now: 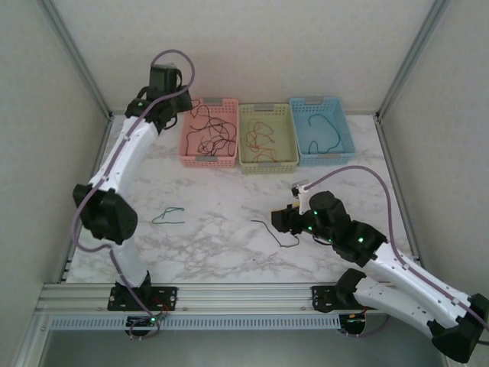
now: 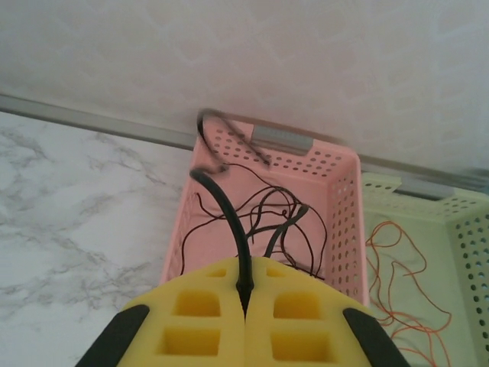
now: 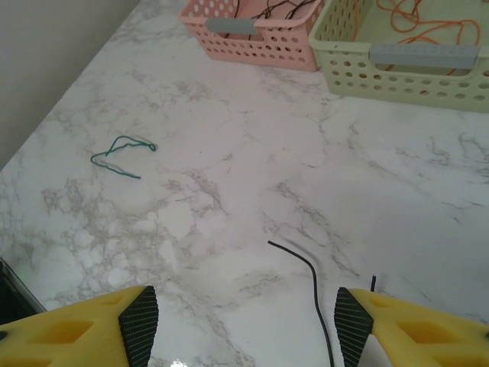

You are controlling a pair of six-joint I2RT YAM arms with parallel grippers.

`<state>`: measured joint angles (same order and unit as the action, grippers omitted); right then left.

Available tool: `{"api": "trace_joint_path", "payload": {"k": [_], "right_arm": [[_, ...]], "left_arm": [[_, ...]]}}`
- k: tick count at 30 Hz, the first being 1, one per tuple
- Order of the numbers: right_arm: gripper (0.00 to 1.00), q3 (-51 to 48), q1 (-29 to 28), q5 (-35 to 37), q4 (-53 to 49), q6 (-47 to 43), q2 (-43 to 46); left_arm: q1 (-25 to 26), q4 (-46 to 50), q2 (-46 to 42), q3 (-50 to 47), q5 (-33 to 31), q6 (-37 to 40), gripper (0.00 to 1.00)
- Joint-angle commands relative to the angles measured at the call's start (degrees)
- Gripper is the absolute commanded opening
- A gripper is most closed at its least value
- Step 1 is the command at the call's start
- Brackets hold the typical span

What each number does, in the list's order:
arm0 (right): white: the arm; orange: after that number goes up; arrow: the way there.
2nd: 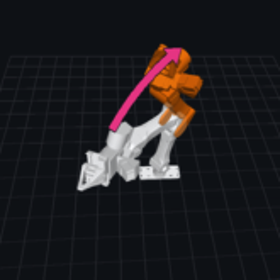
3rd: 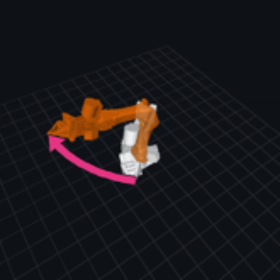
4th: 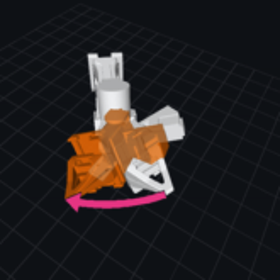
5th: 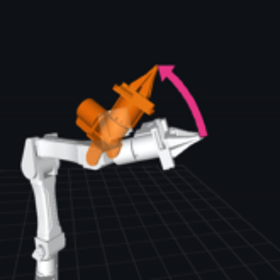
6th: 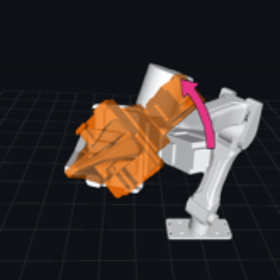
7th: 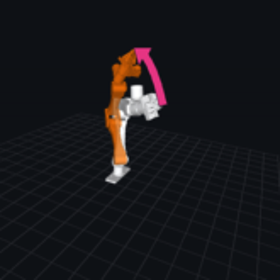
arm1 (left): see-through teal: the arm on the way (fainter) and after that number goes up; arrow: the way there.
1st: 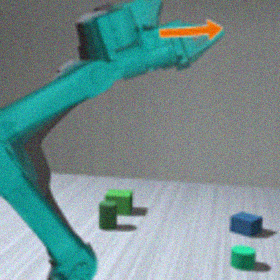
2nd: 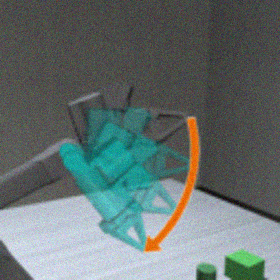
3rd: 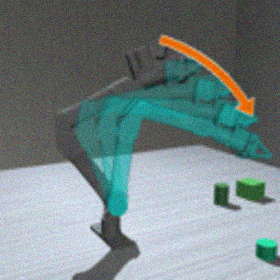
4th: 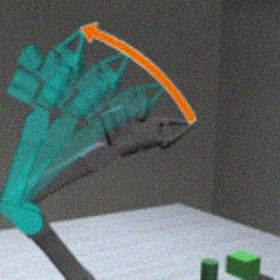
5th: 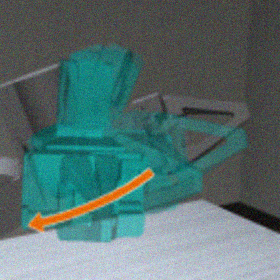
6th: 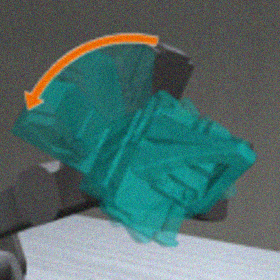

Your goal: Untangle the cables

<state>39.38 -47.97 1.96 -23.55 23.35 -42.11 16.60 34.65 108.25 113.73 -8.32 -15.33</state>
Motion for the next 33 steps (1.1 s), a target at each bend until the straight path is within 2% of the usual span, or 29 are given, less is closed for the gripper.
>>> {"api": "trace_joint_path", "payload": {"k": [1,6,10,13,18,21,24,27,29,33], "right_arm": [[0.67,-0.98,0.23,2.44,-2.13,0.59,2.01],[0.67,-0.53,0.25,2.95,-3.3,0.55,2.16],[0.67,-0.62,0.32,3.07,-3.4,0.55,2.12],[0.67,-0.62,0.27,3.14,-3.34,0.62,1.94],[0.67,-0.75,0.22,3.41,-3.87,0.84,2.11],[0.67,-0.96,0.28,3.49,-4.18,1.1,2.49],[0.67,-1.13,0.24,3.49,-4.49,1.41,2.89],[0.67,-1.49,0.26,3.44,-4.4,1.6,3.04],[0.67,-1.5,0.25,3.41,-4.41,1.61,3.03],[0.67,-1.67,0.29,3.42,-4.09,1.65,2.99]], "left_arm": [[0.01,7.6,5.92,8.31,4.68,1.95,0.0],[-0.38,15.76,14.94,19.24,8.95,4.36,0.0],[-1.36,18.07,18.41,21.09,12.44,3.88,0.0],[-2.65,18.44,20.96,22.33,17.31,2.66,0.0],[-4.21,22.99,27.9,29.91,21.3,2.15,0.0],[-4.81,25.18,30.87,33.13,21.93,2.33,0.06],[-5.28,25.2,31.99,33.25,22.82,2.17,0.21],[-5.56,25.29,32.63,33.26,22.9,2.32,0.24],[-5.65,25.29,32.86,33.3,22.9,2.32,0.31],[-5.69,25.18,32.88,33.26,23.5,2.32,0.31]]}}
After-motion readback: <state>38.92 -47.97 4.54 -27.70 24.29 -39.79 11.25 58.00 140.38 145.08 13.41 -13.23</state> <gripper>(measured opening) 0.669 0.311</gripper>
